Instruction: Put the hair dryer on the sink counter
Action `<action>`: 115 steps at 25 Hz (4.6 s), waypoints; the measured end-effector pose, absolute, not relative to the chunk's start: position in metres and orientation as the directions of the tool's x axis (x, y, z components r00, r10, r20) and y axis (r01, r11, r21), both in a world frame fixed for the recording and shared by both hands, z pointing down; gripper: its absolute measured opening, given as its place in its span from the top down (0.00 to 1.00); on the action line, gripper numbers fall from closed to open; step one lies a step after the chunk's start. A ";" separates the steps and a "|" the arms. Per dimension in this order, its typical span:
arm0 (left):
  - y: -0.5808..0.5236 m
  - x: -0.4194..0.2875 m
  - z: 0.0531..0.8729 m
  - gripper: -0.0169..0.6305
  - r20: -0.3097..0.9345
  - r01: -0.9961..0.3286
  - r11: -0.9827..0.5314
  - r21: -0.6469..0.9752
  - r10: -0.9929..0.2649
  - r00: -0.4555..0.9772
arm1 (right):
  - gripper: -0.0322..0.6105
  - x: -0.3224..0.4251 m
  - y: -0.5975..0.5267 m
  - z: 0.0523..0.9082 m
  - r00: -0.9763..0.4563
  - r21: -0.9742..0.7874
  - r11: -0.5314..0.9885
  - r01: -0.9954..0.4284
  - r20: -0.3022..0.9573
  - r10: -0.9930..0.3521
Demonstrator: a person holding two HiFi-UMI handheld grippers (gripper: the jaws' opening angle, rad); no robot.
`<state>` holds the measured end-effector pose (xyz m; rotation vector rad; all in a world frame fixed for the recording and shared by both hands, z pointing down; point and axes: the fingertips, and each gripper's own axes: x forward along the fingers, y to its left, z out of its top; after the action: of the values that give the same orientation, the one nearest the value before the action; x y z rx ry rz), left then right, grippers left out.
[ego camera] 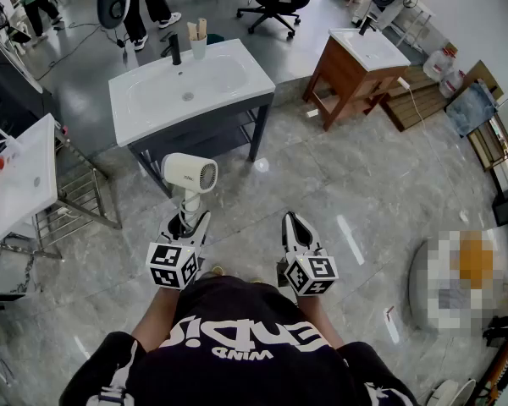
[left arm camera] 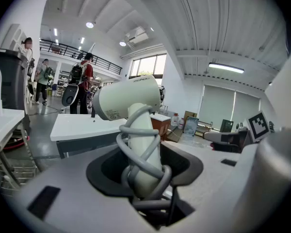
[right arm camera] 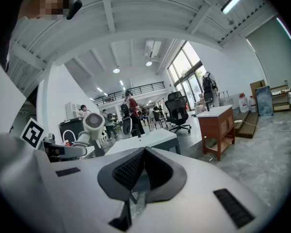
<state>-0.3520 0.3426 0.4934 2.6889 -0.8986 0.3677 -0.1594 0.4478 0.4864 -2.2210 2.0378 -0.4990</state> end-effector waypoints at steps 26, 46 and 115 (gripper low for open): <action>0.239 -0.313 0.510 0.66 0.330 -0.536 -0.826 0.176 -0.463 0.822 | 0.91 -0.130 0.366 0.507 0.147 -0.316 -0.189 -0.930 0.153 -0.977; 0.114 -0.191 0.497 0.66 0.363 -0.601 -0.784 0.156 -0.520 0.773 | 0.91 0.002 0.217 0.496 0.039 -0.325 -0.091 -0.941 0.163 -0.986; -0.210 0.016 0.549 0.66 0.518 -0.751 -0.621 0.224 -0.577 0.631 | 0.91 0.197 -0.181 0.499 -0.266 -0.299 0.195 -0.934 0.218 -0.939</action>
<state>0.0162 -0.2096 0.5487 2.4321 -1.0502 0.5613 0.1969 -0.1807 0.4987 -1.8951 2.4187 -0.5886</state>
